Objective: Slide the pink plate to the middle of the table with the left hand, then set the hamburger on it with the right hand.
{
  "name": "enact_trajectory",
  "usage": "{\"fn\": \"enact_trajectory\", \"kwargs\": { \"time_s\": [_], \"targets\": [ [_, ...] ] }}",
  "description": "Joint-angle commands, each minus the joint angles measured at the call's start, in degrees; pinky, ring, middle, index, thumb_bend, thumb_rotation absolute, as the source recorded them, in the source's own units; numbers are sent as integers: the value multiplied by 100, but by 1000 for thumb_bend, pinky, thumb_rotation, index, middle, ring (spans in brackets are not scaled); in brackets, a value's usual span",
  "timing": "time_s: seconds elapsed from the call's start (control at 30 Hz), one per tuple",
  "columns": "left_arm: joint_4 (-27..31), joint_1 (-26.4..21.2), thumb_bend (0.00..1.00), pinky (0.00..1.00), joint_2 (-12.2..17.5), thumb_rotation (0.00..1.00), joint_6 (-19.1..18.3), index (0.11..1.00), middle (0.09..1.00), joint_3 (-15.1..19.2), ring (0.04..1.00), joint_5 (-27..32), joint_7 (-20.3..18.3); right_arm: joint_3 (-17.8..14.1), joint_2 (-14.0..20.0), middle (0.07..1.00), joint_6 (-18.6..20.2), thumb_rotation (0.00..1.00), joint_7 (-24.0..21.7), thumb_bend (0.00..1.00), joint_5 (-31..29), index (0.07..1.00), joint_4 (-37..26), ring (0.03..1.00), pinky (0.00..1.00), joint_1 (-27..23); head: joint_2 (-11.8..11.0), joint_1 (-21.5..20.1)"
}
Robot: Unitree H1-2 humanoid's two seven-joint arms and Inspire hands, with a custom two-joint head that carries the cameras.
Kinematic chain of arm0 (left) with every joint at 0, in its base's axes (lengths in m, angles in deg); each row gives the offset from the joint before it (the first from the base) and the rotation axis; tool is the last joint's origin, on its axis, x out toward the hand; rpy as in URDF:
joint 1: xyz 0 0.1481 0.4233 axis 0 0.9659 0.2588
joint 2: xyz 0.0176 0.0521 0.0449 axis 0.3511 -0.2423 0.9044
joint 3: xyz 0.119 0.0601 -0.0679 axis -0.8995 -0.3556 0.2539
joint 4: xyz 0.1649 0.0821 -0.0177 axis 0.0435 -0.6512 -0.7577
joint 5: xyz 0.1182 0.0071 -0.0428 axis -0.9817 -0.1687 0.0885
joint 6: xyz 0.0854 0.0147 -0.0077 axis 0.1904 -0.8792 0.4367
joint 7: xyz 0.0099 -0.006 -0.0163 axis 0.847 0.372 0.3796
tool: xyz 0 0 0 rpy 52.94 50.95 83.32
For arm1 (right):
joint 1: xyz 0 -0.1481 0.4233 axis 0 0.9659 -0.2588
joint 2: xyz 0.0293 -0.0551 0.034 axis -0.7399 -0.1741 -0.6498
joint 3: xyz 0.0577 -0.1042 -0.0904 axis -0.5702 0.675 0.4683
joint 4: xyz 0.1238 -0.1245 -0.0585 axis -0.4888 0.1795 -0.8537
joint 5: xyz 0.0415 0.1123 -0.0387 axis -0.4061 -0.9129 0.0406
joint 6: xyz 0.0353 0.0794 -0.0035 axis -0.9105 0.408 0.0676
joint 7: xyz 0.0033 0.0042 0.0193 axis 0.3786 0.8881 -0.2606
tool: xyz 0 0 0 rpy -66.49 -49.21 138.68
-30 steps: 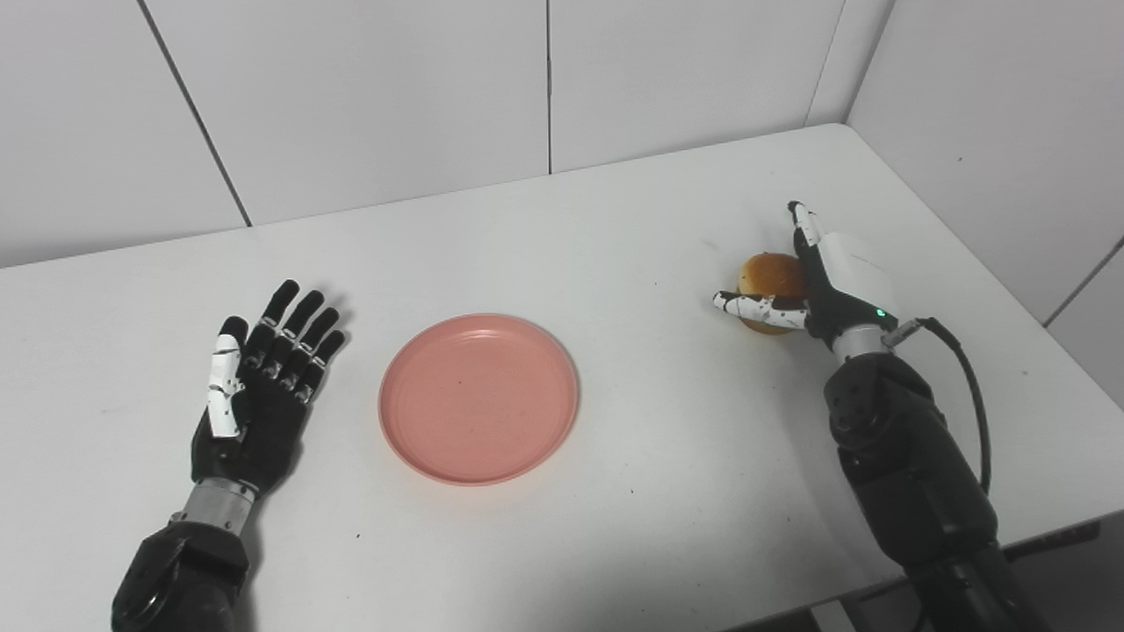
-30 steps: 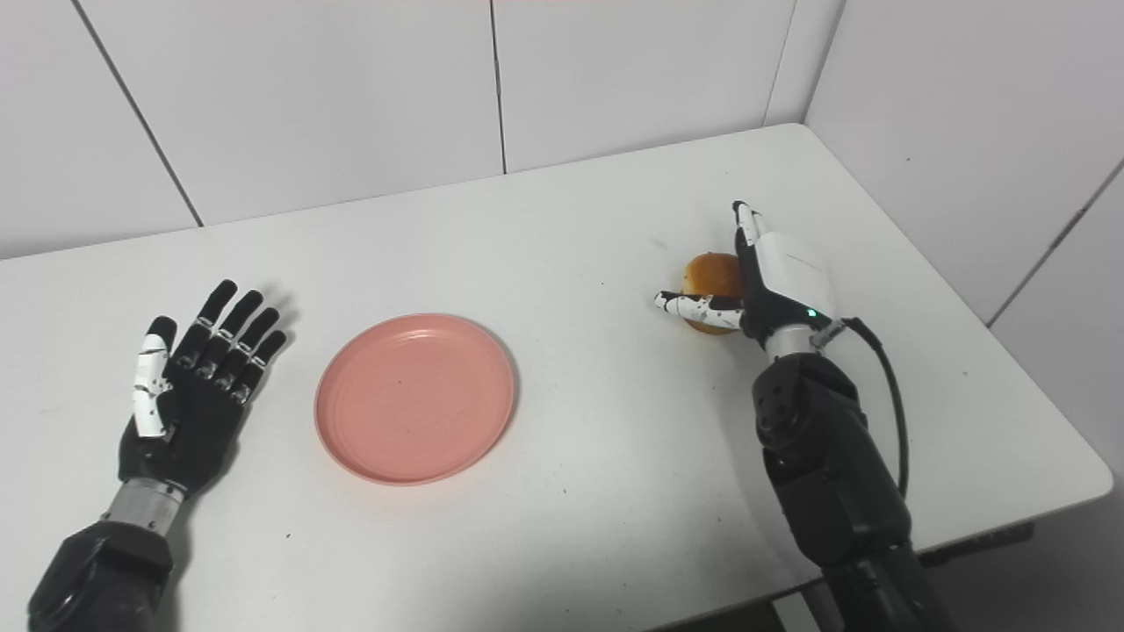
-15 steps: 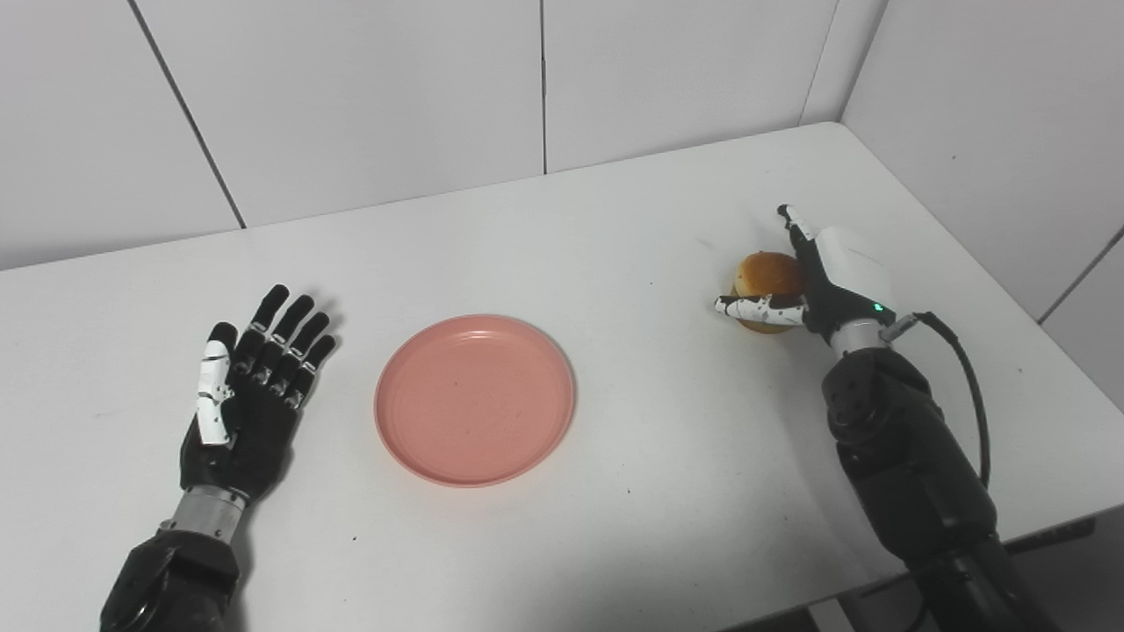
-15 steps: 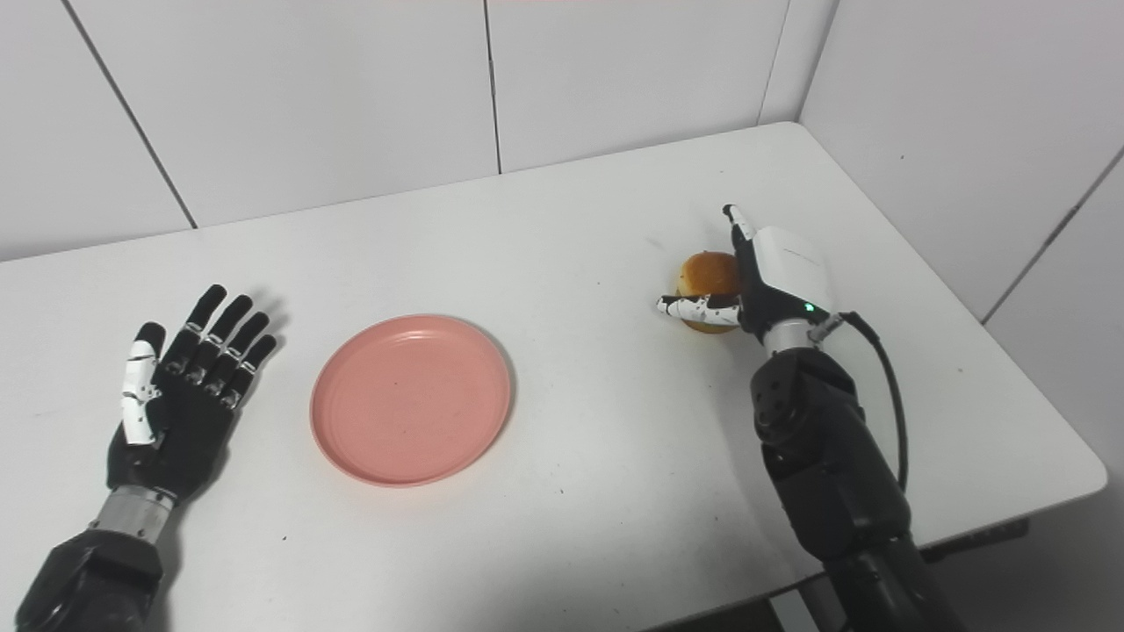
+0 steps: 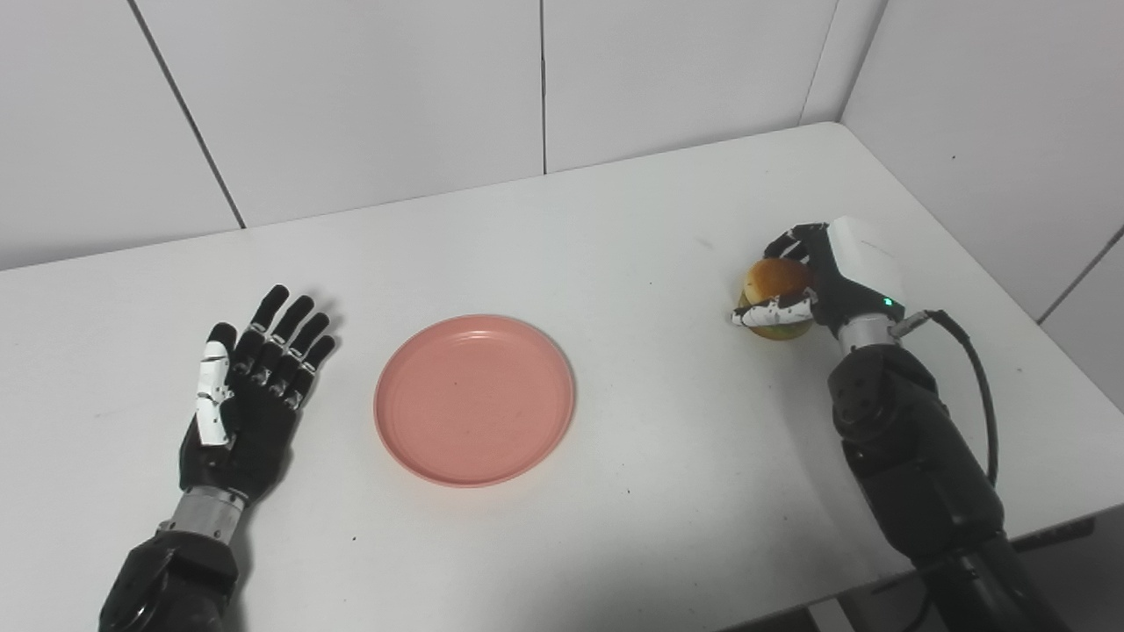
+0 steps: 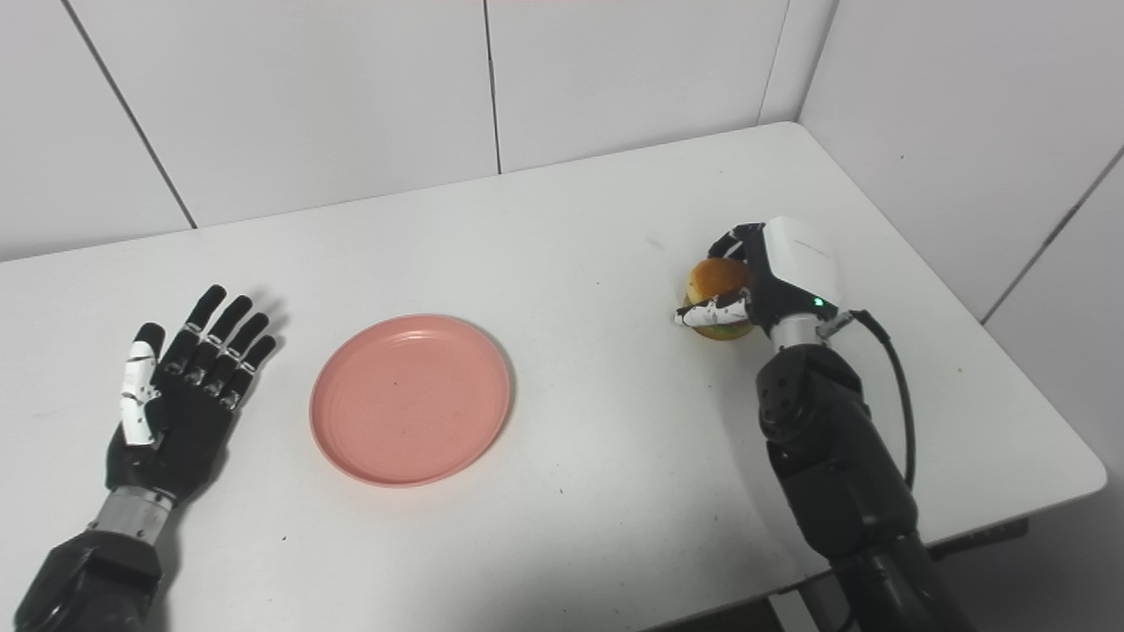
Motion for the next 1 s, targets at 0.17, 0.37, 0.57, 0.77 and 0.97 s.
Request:
{"fn": "enact_trajectory", "kwargs": {
  "time_s": [0.17,0.37,0.57,0.77,0.97],
  "targets": [
    [-245,367,386,969,14,1000,-229,929,938,-27,938,-103,96,-36,212,438,-271,0,271,524,-92,528,-247,394,304,-87,5,43],
    [-218,377,389,972,-9,1000,-196,932,941,-59,941,-126,95,8,233,439,-167,0,271,524,32,525,-588,390,298,-101,3,133],
    [-210,396,393,975,-55,1000,-141,936,944,-96,943,-142,95,79,237,433,-158,0,167,522,112,533,-1040,383,296,-143,4,270],
    [-123,431,392,963,-136,1000,-114,928,934,-146,933,-246,202,308,151,424,-69,0,-83,522,320,534,-1491,351,262,-292,7,453],
    [-36,474,392,947,-230,1000,28,932,933,-242,929,-441,271,695,-45,420,37,0,-582,523,572,527,-1838,353,268,-580,25,777]
  ]
}}
